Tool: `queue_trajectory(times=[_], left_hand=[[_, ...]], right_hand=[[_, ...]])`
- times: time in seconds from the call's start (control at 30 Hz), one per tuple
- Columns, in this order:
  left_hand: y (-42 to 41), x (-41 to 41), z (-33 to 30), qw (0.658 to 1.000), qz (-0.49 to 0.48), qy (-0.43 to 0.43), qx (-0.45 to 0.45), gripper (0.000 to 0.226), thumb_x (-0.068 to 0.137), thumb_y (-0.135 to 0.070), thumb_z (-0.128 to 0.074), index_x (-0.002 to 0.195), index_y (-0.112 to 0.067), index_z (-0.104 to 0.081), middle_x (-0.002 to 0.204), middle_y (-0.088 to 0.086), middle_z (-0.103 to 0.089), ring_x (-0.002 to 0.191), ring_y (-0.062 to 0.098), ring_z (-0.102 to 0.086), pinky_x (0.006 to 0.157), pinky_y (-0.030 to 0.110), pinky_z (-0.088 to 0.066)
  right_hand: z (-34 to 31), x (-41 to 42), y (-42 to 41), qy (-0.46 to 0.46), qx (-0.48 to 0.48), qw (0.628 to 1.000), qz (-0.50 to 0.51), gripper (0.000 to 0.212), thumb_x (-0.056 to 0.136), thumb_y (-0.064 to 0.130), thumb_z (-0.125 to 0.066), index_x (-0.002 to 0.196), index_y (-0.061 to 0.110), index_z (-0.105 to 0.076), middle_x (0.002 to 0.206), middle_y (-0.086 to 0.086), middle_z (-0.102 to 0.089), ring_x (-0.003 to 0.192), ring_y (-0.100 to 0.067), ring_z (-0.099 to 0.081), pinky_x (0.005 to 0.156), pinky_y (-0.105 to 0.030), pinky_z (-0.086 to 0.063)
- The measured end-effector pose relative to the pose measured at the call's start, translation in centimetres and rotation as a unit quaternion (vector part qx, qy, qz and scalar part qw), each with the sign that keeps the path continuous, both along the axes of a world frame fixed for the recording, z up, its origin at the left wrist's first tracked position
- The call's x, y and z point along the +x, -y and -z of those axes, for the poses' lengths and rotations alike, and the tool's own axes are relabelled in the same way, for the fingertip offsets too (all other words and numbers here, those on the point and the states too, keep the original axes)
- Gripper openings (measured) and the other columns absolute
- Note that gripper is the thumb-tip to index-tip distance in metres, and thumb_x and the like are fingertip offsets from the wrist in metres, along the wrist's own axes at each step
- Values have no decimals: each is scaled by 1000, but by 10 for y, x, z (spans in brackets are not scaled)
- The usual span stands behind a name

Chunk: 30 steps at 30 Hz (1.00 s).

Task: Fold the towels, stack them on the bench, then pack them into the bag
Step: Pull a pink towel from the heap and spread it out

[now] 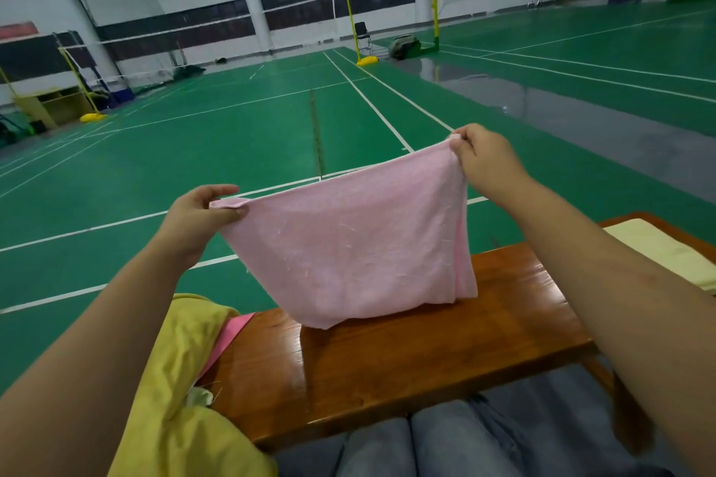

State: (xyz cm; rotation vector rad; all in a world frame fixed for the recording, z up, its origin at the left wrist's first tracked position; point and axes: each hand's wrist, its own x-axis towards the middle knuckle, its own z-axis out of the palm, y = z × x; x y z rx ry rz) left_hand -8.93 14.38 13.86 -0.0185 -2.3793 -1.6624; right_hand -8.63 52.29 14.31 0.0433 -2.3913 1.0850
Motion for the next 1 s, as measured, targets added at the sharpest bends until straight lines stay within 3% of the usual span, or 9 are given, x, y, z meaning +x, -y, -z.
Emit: queue_trajectory(times=[0.1,0.2,0.33,0.43,0.53,0.7,0.77,0.87,1.0], left_hand=[[1,2,2,1000,5,7,-10,12,83,2,-67,79,-9,-63,77,9,-58,70,17,-53,74,29,-44],[3,0,5,1000,1,11,-5,27,80,4,-69,67,-9,-50,66,8,-47,62,16,-43,61,27,-36],[9,-2,8,999,12,20,29,37,77,5,-70,64,-13,-41,66,7,-43,63,17,-41,60,29,-32],[9,-1,5,995,19,16,94,39,82,9,-63,64,-14,-37,56,-2,-53,56,10,-50,51,19,-41],[9,2,-4,990,28,-5,141,38,86,8,-58,65,-15,-37,46,-10,-50,44,1,-48,42,13,-39],[18,4,-2,983,58,-4,172,13,93,-3,-53,84,-12,-58,69,-5,-64,63,6,-59,57,17,-54],[19,5,4,982,58,1,179,15,95,-8,-52,88,-12,-65,80,-1,-64,71,9,-58,63,19,-56],[21,5,2,979,52,-9,196,32,95,-8,-53,73,-15,-75,74,-3,-67,68,9,-60,64,20,-57],[22,8,-6,974,46,-62,213,42,91,-3,-56,56,-21,-70,62,-9,-63,63,5,-60,64,18,-55]], right_hand=[[1,-1,1,9,8,1000,7,29,102,21,-37,115,3,-55,112,-16,-60,87,-20,-46,72,-26,-31],[4,-1,1,16,10,1000,12,29,102,22,-35,115,3,-53,111,-15,-59,87,-21,-46,73,-28,-32],[6,-1,-1,21,10,1000,16,30,102,22,-35,115,2,-53,113,-17,-59,88,-22,-47,73,-29,-33],[2,1,-2,3,13,1000,16,30,102,22,-35,114,2,-54,112,-16,-59,88,-21,-46,72,-28,-32],[-6,2,-3,-30,1,999,10,29,102,22,-35,113,3,-54,106,-11,-58,88,-21,-48,73,-30,-35],[-1,-3,-1,17,10,1000,19,29,103,24,-35,113,4,-53,103,-11,-58,87,-22,-49,73,-30,-34],[4,-3,-1,33,20,999,22,30,103,24,-35,113,3,-54,106,-14,-59,87,-23,-49,73,-30,-34],[-3,-1,-2,5,2,1000,26,29,102,22,-35,112,3,-54,110,-15,-58,90,-22,-48,75,-30,-36],[-18,2,-4,-30,17,999,24,28,101,18,-38,113,2,-57,117,-15,-54,102,-25,-49,83,-27,-33]])
